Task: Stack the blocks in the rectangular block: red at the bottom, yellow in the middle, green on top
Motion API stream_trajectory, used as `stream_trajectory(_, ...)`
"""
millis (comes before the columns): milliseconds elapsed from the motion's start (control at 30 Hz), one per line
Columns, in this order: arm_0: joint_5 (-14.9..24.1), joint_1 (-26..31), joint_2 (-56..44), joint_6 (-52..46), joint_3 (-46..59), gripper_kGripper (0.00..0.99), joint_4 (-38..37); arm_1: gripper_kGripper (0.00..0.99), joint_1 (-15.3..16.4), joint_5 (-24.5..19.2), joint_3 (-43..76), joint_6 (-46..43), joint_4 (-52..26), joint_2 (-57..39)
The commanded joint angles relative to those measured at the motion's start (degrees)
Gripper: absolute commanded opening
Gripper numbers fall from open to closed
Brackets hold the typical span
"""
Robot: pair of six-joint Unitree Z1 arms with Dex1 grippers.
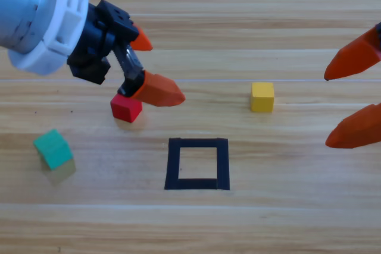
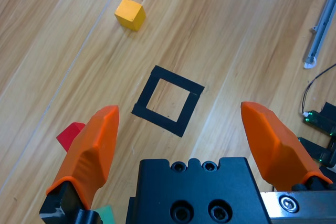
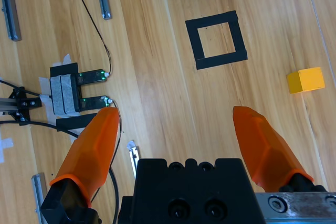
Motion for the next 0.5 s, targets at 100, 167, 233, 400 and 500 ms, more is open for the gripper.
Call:
stream_trajectory(100,0.8,-1.1,0.4,-0.7,1.3,0.99,1.2,0.957,1.8,0.4,1.4,0.1,-1.5,4.3)
stream_trajectory(167,0.8,-1.1,0.4,-0.7,1.5,0.99,1.2,0.957,1.8,-0.6,1.1,1.8,-1.7,5.0)
stream_trajectory(233,1.0,-1.1,0.3,-0.7,1.8,0.99,1.2,0.957,1.8,-2.5,0.2,5.2,-2.3,6.7)
stream_trajectory(400,1.1,-1.1,0.2,-0.7,2.1,0.99,1.5,0.959,1.6,-19.0,-1.2,16.2,-7.3,11.2)
stream_trajectory(500,1.2,-1.1,-0.5,-0.7,2.1,0.99,2.2,0.959,1.6,-29.2,-3.8,24.2,-8.9,14.8)
